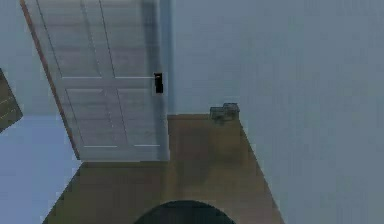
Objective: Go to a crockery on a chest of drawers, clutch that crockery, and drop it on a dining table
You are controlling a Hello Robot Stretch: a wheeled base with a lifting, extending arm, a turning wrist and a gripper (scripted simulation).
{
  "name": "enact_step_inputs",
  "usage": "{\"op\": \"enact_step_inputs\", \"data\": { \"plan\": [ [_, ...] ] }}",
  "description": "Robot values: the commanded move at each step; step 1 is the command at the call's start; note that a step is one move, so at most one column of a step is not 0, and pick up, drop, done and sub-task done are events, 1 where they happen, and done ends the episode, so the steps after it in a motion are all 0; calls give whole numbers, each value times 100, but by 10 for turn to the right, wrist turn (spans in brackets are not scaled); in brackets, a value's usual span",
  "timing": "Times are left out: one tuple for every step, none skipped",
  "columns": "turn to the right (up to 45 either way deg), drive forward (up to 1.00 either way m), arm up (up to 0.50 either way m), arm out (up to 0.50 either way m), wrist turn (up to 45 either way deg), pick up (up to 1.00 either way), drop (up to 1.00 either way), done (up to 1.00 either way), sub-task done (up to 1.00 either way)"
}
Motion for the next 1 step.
{"op": "enact_step_inputs", "data": {
  "plan": [
    [0,30,0,0,0,0,0,0,0]
  ]
}}
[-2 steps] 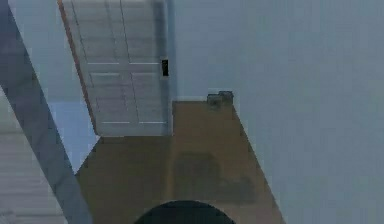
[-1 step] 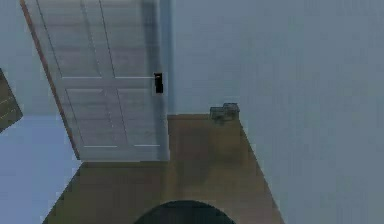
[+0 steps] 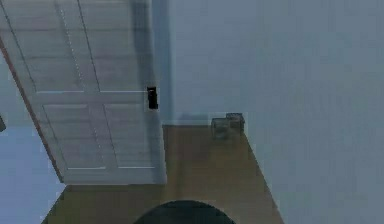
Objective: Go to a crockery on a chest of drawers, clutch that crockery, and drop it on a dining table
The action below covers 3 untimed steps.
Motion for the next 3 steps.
{"op": "enact_step_inputs", "data": {
  "plan": [
    [-450,0,0,0,0,0,0,0,0],
    [-420,0,0,0,0,0,0,0,0],
    [0,100,0,0,0,0,0,0,0]
  ]
}}
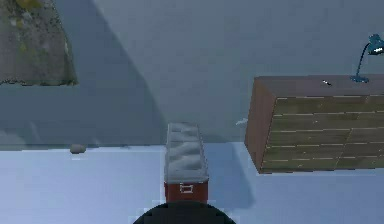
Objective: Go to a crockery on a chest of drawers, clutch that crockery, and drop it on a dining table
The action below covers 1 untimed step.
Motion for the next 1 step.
{"op": "enact_step_inputs", "data": {
  "plan": [
    [-60,0,0,0,0,0,0,0,0]
  ]
}}
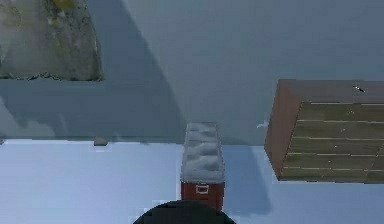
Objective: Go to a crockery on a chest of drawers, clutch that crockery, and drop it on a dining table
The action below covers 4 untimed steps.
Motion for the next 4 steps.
{"op": "enact_step_inputs", "data": {
  "plan": [
    [0,35,0,0,0,0,0,0,0],
    [-450,0,0,0,0,0,0,0,0],
    [-120,0,0,0,0,0,0,0,0],
    [0,35,0,0,0,0,0,0,0]
  ]
}}
